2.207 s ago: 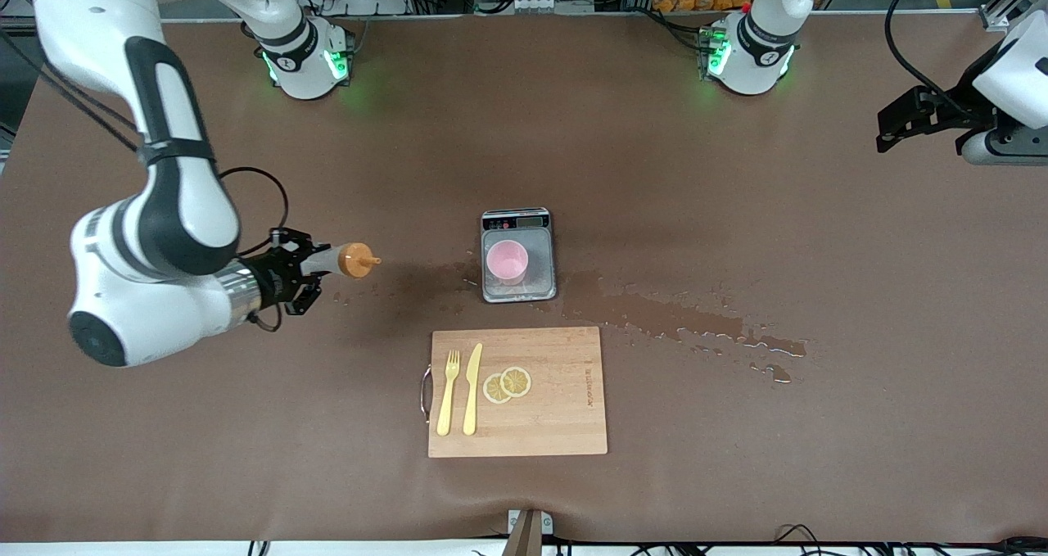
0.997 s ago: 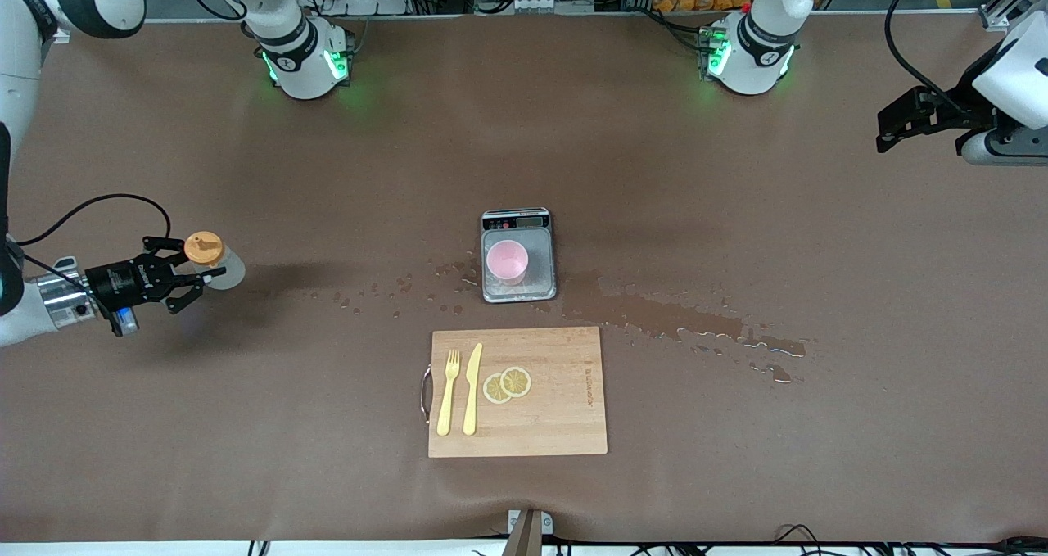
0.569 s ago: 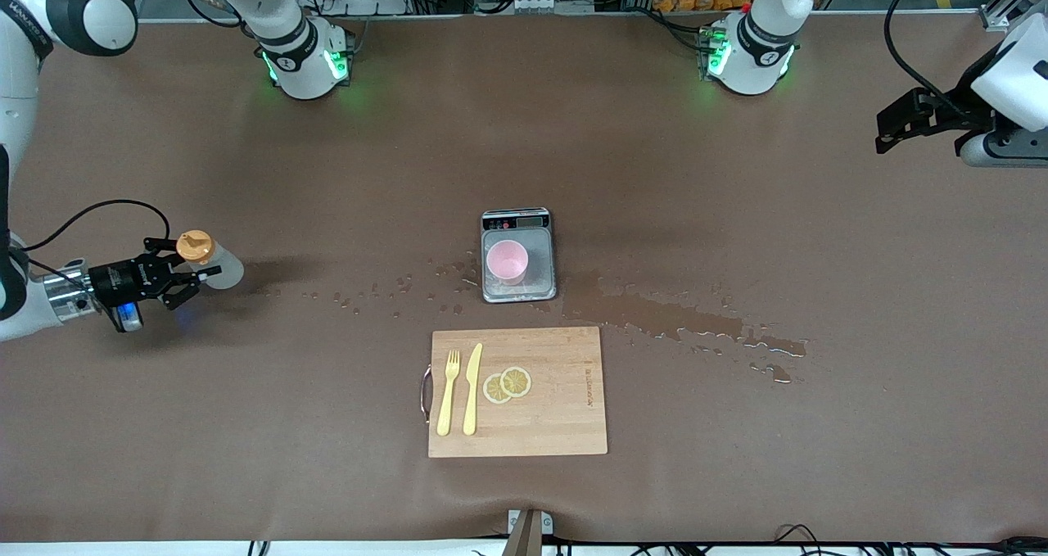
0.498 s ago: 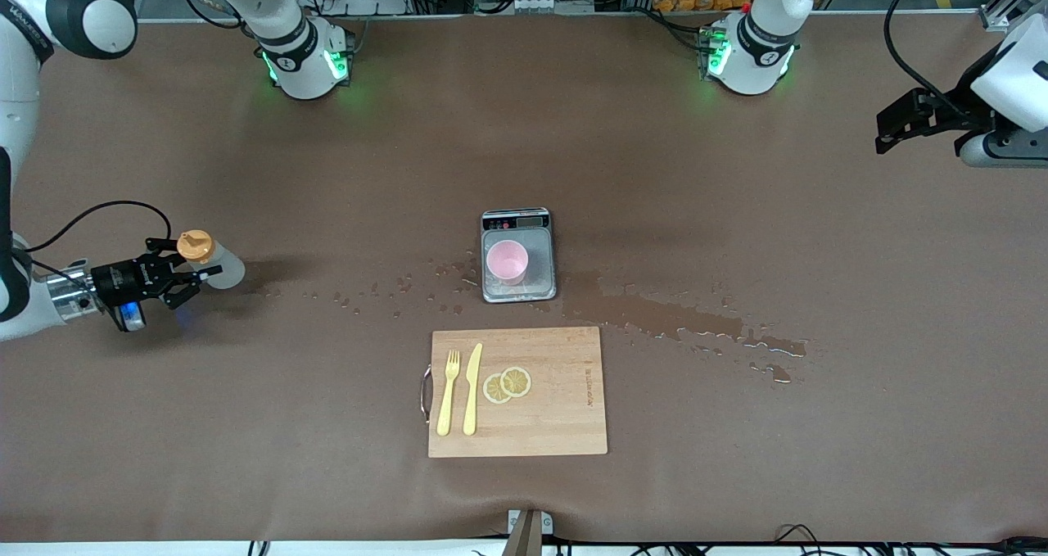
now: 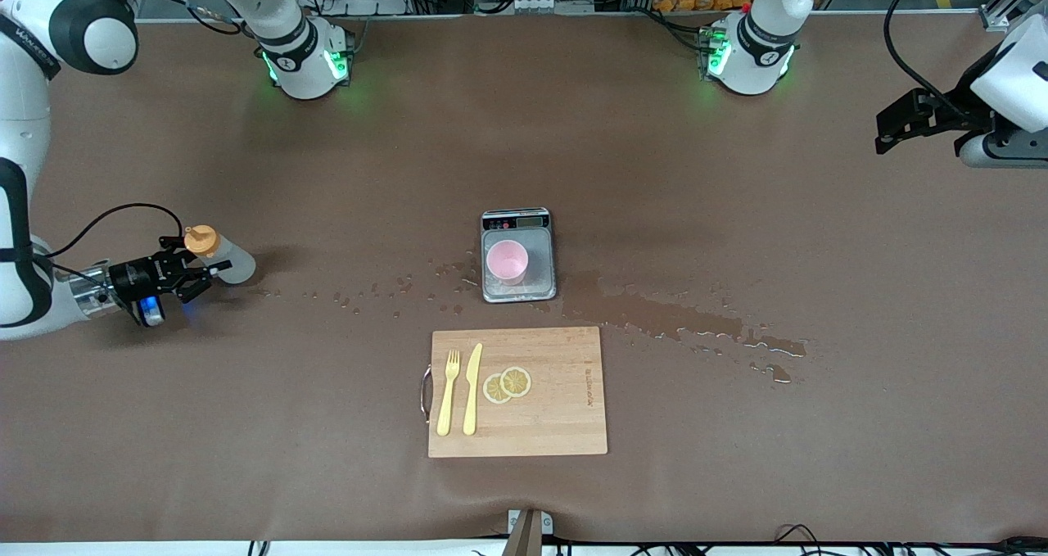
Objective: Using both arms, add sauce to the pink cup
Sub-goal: 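Lower the bottle back onto the table with the right gripper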
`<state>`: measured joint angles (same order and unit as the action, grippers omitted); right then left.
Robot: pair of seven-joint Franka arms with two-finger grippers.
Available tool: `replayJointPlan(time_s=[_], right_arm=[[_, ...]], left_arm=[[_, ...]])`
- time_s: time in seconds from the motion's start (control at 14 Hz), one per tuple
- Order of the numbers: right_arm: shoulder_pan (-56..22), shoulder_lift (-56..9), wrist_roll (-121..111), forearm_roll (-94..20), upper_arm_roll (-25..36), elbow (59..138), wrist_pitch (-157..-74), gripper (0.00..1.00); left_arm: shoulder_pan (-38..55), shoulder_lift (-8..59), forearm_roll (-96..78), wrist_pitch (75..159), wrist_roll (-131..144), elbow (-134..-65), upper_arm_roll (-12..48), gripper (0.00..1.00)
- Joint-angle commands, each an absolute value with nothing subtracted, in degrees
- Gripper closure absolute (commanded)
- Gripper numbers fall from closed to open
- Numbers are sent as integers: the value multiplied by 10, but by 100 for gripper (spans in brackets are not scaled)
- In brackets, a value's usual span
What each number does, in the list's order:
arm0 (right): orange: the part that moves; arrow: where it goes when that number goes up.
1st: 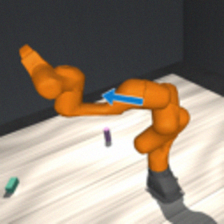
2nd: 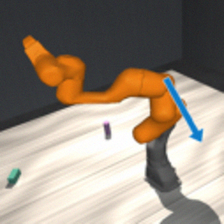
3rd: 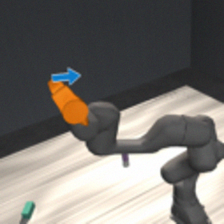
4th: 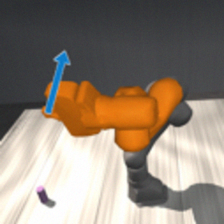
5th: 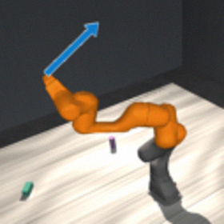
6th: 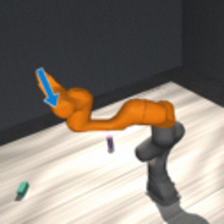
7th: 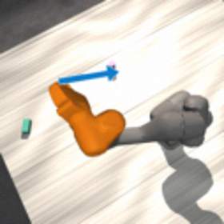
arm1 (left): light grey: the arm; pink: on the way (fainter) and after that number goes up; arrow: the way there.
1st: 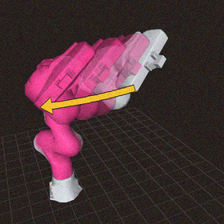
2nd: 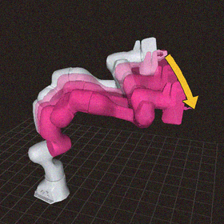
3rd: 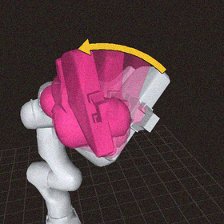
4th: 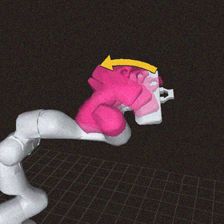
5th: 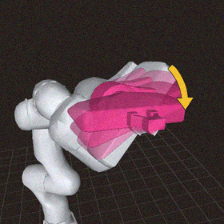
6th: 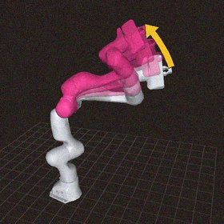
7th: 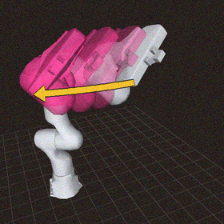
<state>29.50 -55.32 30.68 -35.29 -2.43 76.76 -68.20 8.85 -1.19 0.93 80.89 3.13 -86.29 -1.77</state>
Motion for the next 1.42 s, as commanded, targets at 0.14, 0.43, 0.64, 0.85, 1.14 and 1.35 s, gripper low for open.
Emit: replayJointPlan(time_s=[0.14, 0.43, 0.64, 0.85, 1.14, 1.35], right_arm=[[316, -562, 290, -366, -33, 773, -672, 60], [316, -566, 269, -363, -32, 772, -673, 43], [316, -567, 268, -360, -32, 772, -674, 36], [316, -566, 271, -359, -32, 768, -674, 28], [314, -560, 276, -338, -28, 713, -673, 0], [308, -549, 279, -321, -28, 701, -673, 0]], left_arm=[[87, -11, 21, 812, 28, -860, -16, 0], [87, -11, 21, 813, 28, -860, -16, 0], [86, -11, 21, 813, 28, -860, -16, 0], [86, -11, 21, 813, 28, -860, -16, 0], [86, -11, 21, 813, 28, -860, -17, 0], [86, -11, 21, 813, 28, -860, -16, 0]])
